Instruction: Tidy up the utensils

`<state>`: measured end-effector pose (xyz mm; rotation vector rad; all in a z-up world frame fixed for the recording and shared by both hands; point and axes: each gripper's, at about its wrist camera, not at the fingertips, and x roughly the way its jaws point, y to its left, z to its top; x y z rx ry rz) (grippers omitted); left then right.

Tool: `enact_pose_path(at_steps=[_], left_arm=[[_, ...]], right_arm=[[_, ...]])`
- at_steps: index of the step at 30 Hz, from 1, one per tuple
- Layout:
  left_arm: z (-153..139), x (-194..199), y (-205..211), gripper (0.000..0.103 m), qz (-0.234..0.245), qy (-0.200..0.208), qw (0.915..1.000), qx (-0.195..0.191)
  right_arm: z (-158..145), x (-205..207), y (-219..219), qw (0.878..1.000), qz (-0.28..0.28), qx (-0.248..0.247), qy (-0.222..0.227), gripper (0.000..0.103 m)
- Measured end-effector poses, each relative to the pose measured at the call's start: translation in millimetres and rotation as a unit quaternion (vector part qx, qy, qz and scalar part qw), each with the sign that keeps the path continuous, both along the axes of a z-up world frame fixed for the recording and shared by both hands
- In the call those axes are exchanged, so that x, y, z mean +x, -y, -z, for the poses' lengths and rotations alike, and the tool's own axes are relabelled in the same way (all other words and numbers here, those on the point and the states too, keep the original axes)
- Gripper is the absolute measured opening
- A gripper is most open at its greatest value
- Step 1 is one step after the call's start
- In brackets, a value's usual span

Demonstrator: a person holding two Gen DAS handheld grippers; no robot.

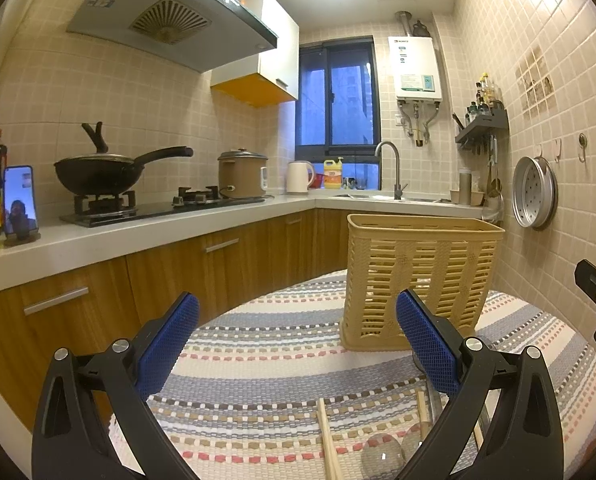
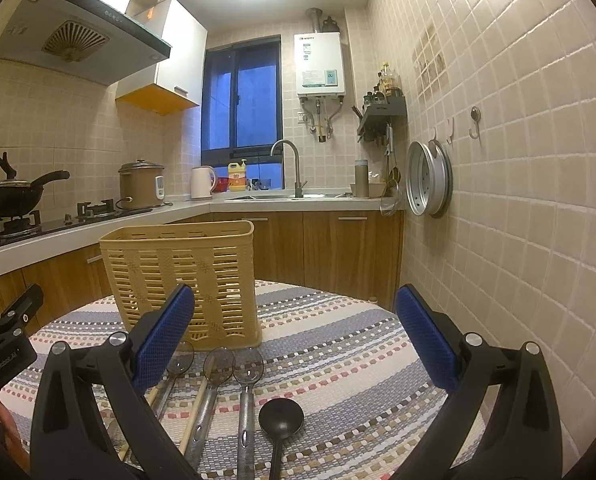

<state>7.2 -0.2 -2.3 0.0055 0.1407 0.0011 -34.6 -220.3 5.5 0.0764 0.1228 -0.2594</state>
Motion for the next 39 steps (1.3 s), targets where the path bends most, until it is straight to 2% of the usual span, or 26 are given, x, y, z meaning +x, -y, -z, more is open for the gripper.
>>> enact_pose_path(at_steps=[8,16,20,23,24,25,27,28,29,30,31,32,33,36,39], left_arm=[[0.8,0.2,-0.7,0.096,0.0,-0.001,1.0,0.0],[1.2,1.6,-2.9,0.096,-0.002,-0.001,1.0,-0.003],[1.2,1.2,-4.2,0.096,-0.01,0.002,0.9999,-0.005],[-1.9,1.1,-17.2,0.096,-0.035,0.01,0.999,-0.026],[-2.6,2.4,-21.0,0.096,-0.036,0.005,0.999,-0.025],[-4.0,7.1,-25.8,0.095,-0.038,-0.018,0.9989,-0.023],[-6.7,15.5,-33.9,0.094,-0.043,-0.057,0.9974,-0.003],[-7.6,23.2,-38.9,0.092,-0.026,-0.094,0.9952,0.0],[-7.4,29.1,-42.6,0.082,-0.01,-0.126,0.992,-0.003],[-6.5,36.5,-47.8,0.077,0.006,-0.17,0.9854,-0.009],[-5.7,38.5,-51.2,0.077,0.015,-0.174,0.9846,-0.009],[-2.1,44.7,-52.0,0.077,0.034,-0.212,0.9767,-0.007],[1.3,47.7,-53.4,0.077,0.044,-0.222,0.974,-0.008],[17.4,58.7,-44.8,0.074,0.075,-0.305,0.9495,0.012],[30.9,63.0,-40.1,0.067,0.099,-0.358,0.9284,0.017]], right_arm=[[-0.8,-0.2,-1.2,1.0,0.003,-0.006,0.0,0.096],[0.7,2.3,4.0,1.0,0.009,0.011,-0.009,0.096],[1.6,6.6,4.4,0.999,0.039,0.005,-0.021,0.096],[3.7,4.5,7.2,0.996,0.087,0.014,-0.013,0.096],[2.9,3.8,10.3,0.996,0.08,0.023,-0.013,0.096],[2.7,4.9,12.3,0.997,0.072,0.025,-0.02,0.096],[0.2,15.1,12.0,0.995,0.079,-0.001,-0.062,0.096],[-1.6,19.5,12.6,0.994,0.08,-0.012,-0.078,0.096],[-3.3,23.9,12.8,0.992,0.077,-0.02,-0.092,0.096],[-7.0,29.2,14.7,0.991,0.07,-0.025,-0.11,0.096],[-8.9,31.3,16.0,0.991,0.065,-0.024,-0.118,0.096],[-12.1,33.4,19.3,0.99,0.053,-0.018,-0.126,0.096],[-15.6,35.0,23.8,0.991,0.041,-0.007,-0.13,0.096],[-22.4,44.0,32.4,0.988,0.011,0.023,-0.153,0.096],[-24.9,58.0,47.0,0.978,-0.025,0.061,-0.199,0.095]])
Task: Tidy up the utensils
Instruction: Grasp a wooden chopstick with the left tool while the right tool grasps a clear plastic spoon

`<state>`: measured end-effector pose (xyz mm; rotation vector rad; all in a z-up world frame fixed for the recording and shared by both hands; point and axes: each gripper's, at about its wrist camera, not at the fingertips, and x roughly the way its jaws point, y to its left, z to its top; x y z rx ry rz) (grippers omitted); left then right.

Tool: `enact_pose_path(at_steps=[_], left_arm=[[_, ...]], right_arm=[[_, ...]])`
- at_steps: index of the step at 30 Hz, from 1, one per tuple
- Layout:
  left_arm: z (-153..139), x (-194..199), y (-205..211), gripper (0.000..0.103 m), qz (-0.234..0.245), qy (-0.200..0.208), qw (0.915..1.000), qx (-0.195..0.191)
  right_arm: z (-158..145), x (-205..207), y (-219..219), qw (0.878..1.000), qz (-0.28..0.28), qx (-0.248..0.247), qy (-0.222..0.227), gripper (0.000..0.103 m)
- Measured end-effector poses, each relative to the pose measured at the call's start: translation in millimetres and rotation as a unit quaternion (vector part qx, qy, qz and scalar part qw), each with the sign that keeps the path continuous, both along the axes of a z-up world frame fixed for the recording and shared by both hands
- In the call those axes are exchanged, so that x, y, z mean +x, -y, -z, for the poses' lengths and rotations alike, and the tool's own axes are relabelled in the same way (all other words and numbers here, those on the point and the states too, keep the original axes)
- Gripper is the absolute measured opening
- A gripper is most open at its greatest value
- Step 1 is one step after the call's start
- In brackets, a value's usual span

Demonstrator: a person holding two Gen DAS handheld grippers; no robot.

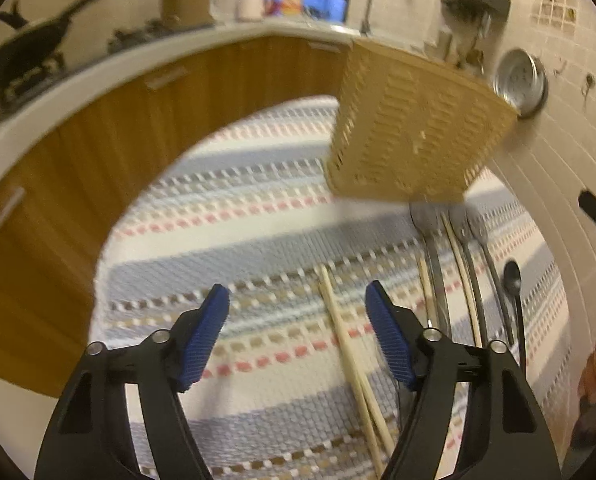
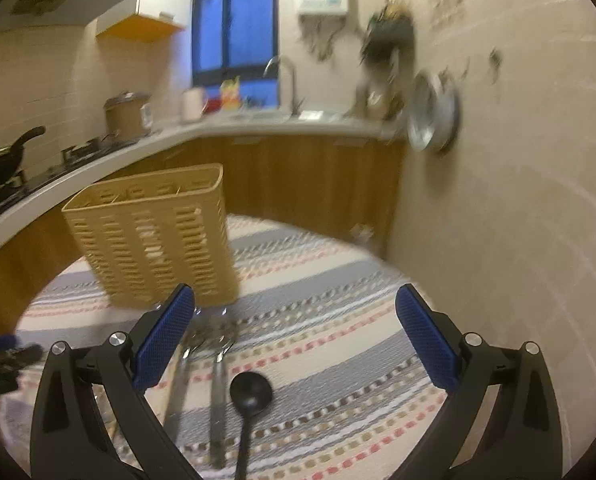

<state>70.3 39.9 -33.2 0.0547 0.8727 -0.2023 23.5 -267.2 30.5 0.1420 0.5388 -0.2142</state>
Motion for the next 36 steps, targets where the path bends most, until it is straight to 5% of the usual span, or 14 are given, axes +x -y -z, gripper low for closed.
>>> enact_pose_path(at_steps=[4,10,16,23,28,30,32,36], left_arm=[[10.5,1.1,8.2,0.063,0.028,-0.042,0.9985,0.02],[29.0,6.2,16.6,0.048,0.025,-0.046,0.9974,0.049],[31.2,0.1,5.3,0.048,0.018,-0.045,0.9987,0.012],[31.5,-0.9,5.1,0.044,0.017,-0.054,0.9983,0.014],[30.2,22.1,15.3,0.043,0.031,-0.075,0.9964,0.025],[28.4,31.0,17.0,0.036,0.032,-0.082,0.9956,0.033],[27.3,35.1,16.7,0.011,0.021,-0.078,0.9952,0.055],[24.8,38.0,-0.3,0.005,0.026,-0.088,0.9955,0.023]], right_arm=[[4.1,10.1,8.9,0.999,-0.017,0.016,-0.031,0.09],[20.4,12.8,-2.0,0.998,-0.037,0.01,-0.055,0.083],[25.6,18.5,-12.0,0.997,-0.048,0.004,-0.063,0.082],[25.8,23.7,-15.2,0.996,-0.056,0.007,-0.072,0.082],[23.3,45.9,-10.5,0.988,-0.09,0.057,-0.113,0.082],[24.9,60.9,-10.9,0.981,-0.107,0.072,-0.144,0.081],[27.5,70.9,-13.1,0.976,-0.118,0.082,-0.162,0.08],[38.5,98.3,-12.9,0.964,-0.124,0.105,-0.213,0.067]])
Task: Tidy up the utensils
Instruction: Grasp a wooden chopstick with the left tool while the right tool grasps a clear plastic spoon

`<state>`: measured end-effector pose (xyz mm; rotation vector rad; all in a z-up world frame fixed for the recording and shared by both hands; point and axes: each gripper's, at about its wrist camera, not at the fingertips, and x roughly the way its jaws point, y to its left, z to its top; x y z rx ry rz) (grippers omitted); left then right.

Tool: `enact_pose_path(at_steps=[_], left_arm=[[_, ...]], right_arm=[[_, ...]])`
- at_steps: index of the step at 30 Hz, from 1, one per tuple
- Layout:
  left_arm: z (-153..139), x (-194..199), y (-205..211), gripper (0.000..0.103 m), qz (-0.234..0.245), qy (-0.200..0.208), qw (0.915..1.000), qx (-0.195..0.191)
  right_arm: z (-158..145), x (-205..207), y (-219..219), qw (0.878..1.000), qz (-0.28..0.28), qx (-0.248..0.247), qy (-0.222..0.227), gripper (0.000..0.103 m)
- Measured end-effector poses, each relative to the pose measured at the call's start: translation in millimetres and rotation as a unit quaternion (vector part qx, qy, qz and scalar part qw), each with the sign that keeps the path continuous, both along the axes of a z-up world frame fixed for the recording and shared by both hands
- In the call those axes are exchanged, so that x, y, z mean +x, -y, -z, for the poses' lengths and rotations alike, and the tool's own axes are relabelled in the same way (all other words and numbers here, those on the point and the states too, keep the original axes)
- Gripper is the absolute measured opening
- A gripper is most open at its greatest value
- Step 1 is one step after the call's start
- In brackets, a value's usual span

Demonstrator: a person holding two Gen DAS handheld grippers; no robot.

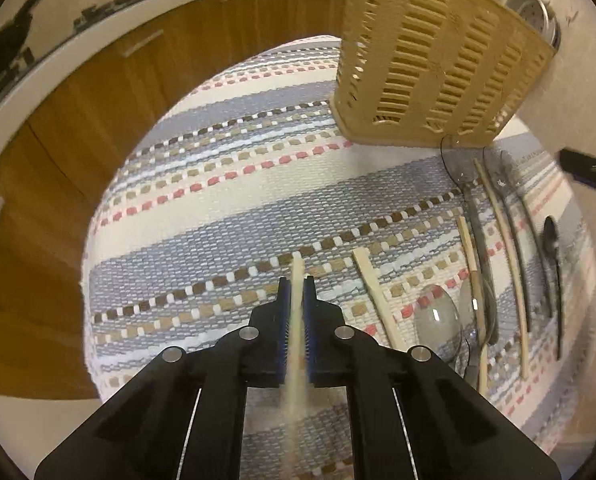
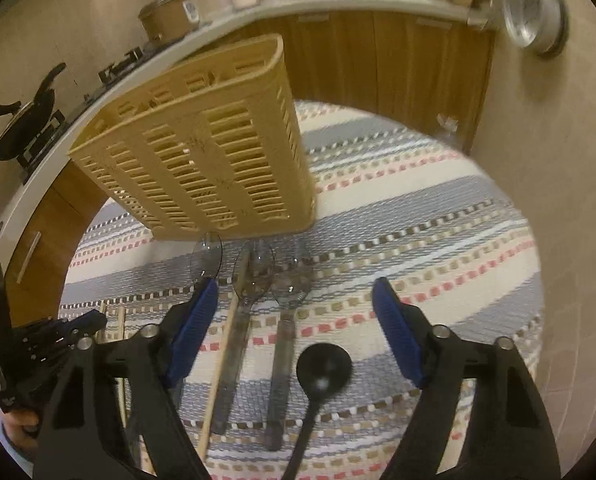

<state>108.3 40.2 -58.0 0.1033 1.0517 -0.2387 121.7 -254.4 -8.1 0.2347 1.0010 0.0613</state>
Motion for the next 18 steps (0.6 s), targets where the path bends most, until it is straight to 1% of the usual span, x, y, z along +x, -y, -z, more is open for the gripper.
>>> enact_pose_path(at_steps=[1,2,3,5,8,9,14,16,18], left_arm=[[-1.3,1.7,-5.8,0.004,0.0,-0.008,0.9998,-0.017],[-1.9,3.7,-10.5,0.004,-0.001,-0.014,0.9996,-0.025],[-2.6,4.8,-12.9,0.004,-0.002,-0.016,0.9995,-0.028],[-4.2,7.6,-16.0,0.005,0.0,-0.022,0.9992,-0.034],[-4.9,12.3,-19.4,0.005,0.001,-0.03,0.9986,-0.044],[-5.0,15.0,-21.9,0.005,0.002,-0.031,0.9985,-0.046],[-3.4,21.6,-28.2,0.005,0.005,-0.038,0.9981,-0.049],[-3.8,26.1,-24.5,0.005,0.011,-0.048,0.9975,-0.051],[-5.7,26.4,-25.9,0.005,0.013,-0.052,0.9976,-0.044]], right_arm=[[4.5,6.3,0.5,1.0,0.001,0.001,-0.015,0.061],[8.7,12.2,1.8,1.0,0.001,0.003,-0.031,0.055],[13.8,17.5,2.4,0.999,0.0,0.007,-0.046,0.054],[24.6,26.1,2.7,0.997,-0.007,0.02,-0.076,0.046],[33.4,30.4,1.2,0.995,-0.013,0.041,-0.096,0.043],[35.6,31.3,-1.2,0.994,-0.015,0.038,-0.1,0.043],[43.9,36.8,-14.9,0.994,-0.023,-0.004,-0.106,0.042],[44.4,39.8,-24.7,0.993,-0.03,-0.032,-0.107,0.042],[46.7,43.6,-36.2,0.992,-0.035,-0.057,-0.108,0.04]])
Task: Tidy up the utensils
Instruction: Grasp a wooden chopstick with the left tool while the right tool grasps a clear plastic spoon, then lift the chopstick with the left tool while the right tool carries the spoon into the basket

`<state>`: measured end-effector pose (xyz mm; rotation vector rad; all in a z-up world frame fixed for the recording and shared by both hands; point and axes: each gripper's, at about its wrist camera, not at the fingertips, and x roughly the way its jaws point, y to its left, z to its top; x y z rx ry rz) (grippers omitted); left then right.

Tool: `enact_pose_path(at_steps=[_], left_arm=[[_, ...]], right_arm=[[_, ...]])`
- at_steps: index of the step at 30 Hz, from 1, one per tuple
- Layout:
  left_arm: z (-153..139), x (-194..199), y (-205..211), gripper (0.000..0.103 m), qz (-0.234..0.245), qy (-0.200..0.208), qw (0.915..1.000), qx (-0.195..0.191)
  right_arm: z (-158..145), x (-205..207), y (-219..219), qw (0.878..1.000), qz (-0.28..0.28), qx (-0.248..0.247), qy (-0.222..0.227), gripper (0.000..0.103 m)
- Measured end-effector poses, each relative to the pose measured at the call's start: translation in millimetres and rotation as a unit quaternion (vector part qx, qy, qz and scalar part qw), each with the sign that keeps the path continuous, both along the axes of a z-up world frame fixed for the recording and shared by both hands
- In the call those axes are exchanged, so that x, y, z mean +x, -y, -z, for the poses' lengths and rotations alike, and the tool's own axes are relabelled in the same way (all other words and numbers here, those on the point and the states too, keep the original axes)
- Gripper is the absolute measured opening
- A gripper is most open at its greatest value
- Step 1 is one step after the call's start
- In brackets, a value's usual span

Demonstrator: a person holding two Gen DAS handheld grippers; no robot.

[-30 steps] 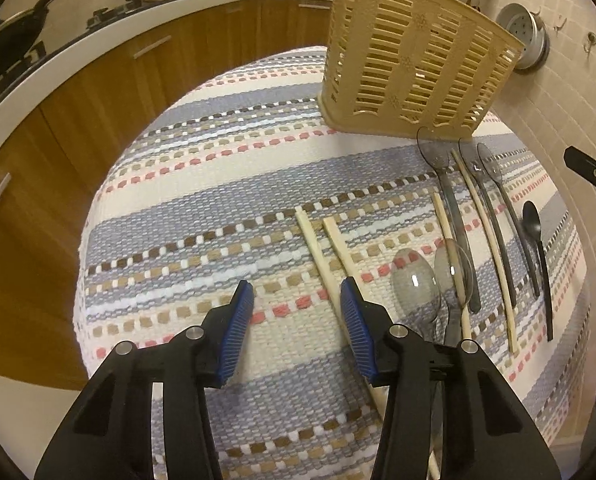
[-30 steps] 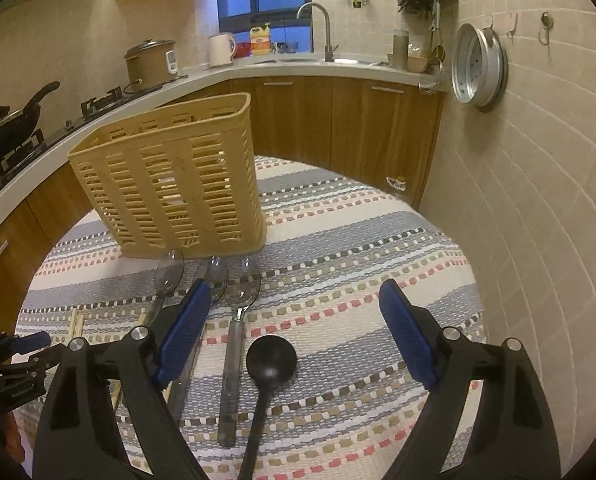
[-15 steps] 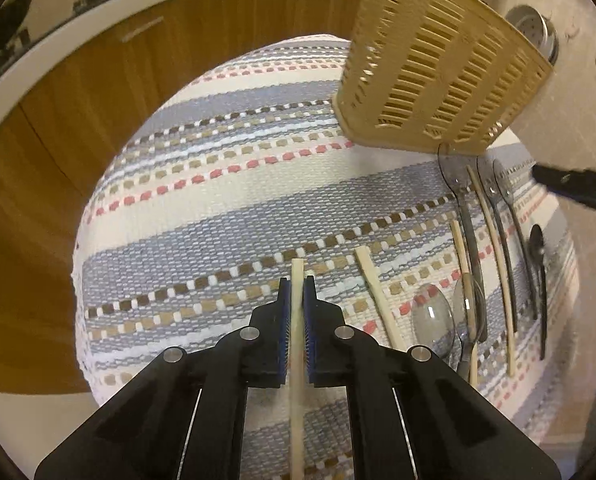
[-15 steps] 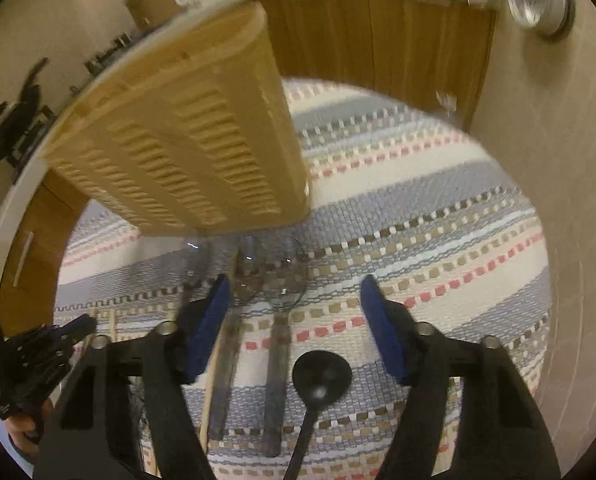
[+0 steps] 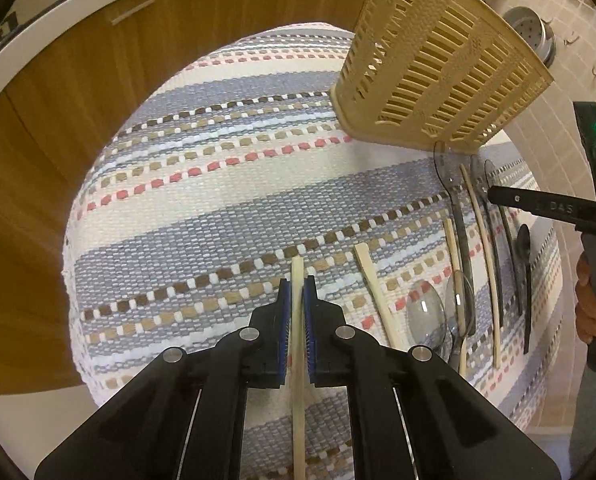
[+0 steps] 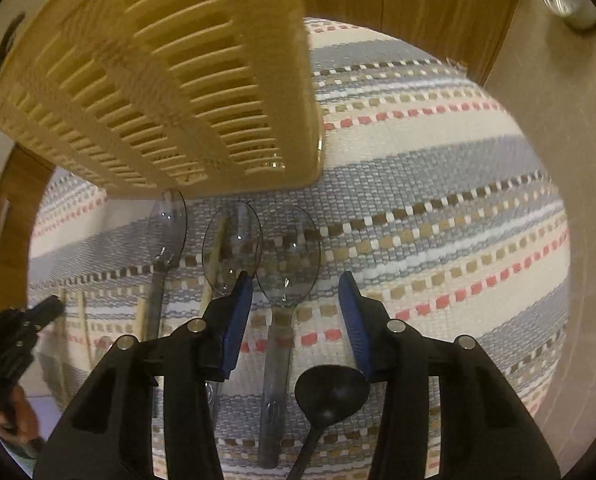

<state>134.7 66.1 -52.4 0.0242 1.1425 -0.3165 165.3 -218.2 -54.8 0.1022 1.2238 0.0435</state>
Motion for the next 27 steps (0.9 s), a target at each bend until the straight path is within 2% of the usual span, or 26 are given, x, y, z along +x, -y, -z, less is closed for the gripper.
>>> enact_pose_path(at_steps=[3,4,6,9,10,11,14,18,21,23,27], left_arm=[[0.4,3.0,3.1,0.006,0.014,-0.011,0.9997,0.014],[-0.1,4.8,5.8,0.008,0.019,-0.014,0.9995,0.021],[-0.2,8.4,12.7,0.014,0.026,-0.02,0.999,0.029],[0.1,8.9,30.2,0.015,0.04,-0.017,0.9971,0.063],[0.3,8.8,34.9,0.005,0.042,-0.011,0.9959,0.08],[0.4,8.9,38.1,0.004,0.041,-0.005,0.9948,0.093],[-1.5,6.6,42.3,0.003,0.035,0.013,0.9948,0.095],[-20.9,-14.1,40.7,0.003,0.016,0.065,0.9964,0.052],[-49.6,-28.9,41.8,0.003,0.01,0.125,0.992,0.01],[-69.4,-37.6,41.6,0.003,0.006,0.164,0.9862,-0.018],[-113.8,-48.5,43.4,0.003,-0.023,0.258,0.962,-0.086]], right_arm=[[2.0,3.9,-18.8,0.999,-0.018,-0.043,0.002,0.036],[2.8,5.4,-22.5,0.999,-0.022,-0.042,0.002,0.031],[2.8,7.4,-25.6,0.999,-0.025,-0.042,0.0,0.03],[4.3,9.0,-24.6,0.999,-0.027,-0.029,0.001,0.03],[3.5,9.3,-22.3,0.999,-0.027,-0.027,0.002,0.03],[2.5,9.9,-21.4,0.999,-0.027,-0.025,0.005,0.03],[-9.9,6.3,-8.4,0.999,-0.027,-0.023,0.023,0.03],[-38.0,-22.4,13.2,0.996,-0.034,0.026,0.076,0.03],[-61.4,-52.4,26.4,0.987,-0.031,0.06,0.142,0.03],[-74.8,-65.1,31.7,0.981,-0.03,0.068,0.177,0.03],[-114.1,-88.3,39.7,0.965,-0.033,0.083,0.248,0.03]])
